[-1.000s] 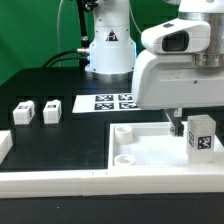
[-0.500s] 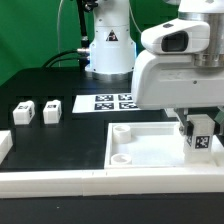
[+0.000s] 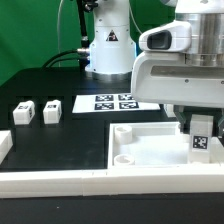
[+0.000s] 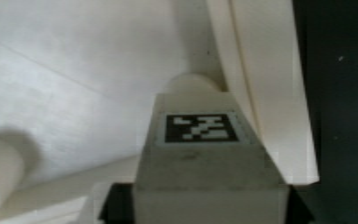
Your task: Assemble one leg
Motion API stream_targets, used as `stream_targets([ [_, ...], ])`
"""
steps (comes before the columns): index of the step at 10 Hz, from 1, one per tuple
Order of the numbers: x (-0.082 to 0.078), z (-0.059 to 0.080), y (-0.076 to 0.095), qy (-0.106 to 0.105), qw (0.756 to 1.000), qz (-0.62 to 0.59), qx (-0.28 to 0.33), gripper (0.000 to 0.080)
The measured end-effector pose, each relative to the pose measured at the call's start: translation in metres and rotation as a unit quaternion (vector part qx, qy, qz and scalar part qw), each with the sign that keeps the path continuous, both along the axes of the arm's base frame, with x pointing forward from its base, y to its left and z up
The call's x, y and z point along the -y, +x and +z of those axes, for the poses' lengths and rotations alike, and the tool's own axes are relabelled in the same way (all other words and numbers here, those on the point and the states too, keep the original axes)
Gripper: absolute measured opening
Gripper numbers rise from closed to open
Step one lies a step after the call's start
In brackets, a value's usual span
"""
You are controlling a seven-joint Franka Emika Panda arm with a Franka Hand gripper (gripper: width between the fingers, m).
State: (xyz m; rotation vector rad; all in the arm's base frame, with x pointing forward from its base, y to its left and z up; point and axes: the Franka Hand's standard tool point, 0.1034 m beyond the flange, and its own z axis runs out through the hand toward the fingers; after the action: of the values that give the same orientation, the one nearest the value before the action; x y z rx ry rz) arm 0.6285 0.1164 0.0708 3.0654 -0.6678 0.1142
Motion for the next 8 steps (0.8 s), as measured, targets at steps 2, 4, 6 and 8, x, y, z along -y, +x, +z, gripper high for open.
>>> stream_targets([
  [2, 0.0012, -0.0001, -0.0007, 0.006, 0.992, -0.126, 0.003, 0.0291],
  [4, 0.0024, -0.0001, -0.0017, 0.015, 0.968, -0.249, 0.005, 0.0291],
  [6, 0.0037, -0.0004, -0.0028, 0.025, 0.925, -0.378, 0.003, 0.0291],
  [8, 0.0046, -0.0005, -0.0039, 0.041, 0.861, -0.506, -0.002, 0.0291],
])
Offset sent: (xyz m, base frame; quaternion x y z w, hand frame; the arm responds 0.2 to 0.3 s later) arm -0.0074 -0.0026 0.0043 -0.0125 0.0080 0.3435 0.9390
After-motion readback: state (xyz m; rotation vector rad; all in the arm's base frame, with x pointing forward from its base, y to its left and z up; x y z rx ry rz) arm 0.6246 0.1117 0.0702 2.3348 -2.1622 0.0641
